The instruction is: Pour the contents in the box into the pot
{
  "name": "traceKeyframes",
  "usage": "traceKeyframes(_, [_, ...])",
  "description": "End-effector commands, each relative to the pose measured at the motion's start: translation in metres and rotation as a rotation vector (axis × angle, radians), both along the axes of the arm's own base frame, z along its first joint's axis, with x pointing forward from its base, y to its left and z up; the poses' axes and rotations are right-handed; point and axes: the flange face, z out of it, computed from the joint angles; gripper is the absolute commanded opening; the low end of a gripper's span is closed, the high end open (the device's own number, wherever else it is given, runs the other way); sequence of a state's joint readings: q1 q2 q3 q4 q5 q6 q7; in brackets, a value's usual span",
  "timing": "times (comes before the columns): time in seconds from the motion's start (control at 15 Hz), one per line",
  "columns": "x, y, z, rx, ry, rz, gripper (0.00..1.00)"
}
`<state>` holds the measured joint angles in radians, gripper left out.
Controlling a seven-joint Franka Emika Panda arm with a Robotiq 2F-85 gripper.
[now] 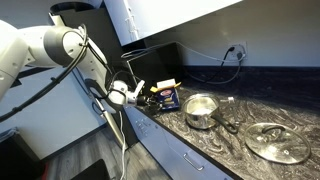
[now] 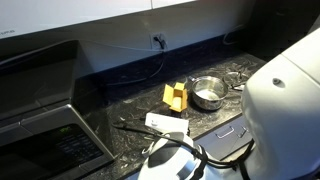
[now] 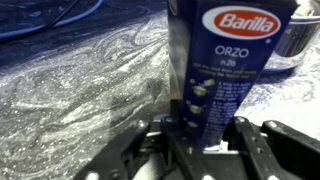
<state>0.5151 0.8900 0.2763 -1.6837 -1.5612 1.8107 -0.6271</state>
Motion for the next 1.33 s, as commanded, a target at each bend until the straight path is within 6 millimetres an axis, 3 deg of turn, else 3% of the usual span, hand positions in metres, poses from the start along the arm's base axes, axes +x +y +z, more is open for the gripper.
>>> traceKeyframes(0.0, [-0.013, -0.022, 0.047, -0.026, 0.013, -0.077, 0.13])
traceKeyframes(0.6, [-0.007, -0.094, 0.122, 0.122, 0.108, -0.277, 0.13])
traceKeyframes(0.93, [0.006, -0.116, 0.142, 0.277, 0.189, -0.308, 0.13])
traceKeyframes(1.27, [0.018, -0.131, 0.144, 0.466, 0.293, -0.272, 0.13])
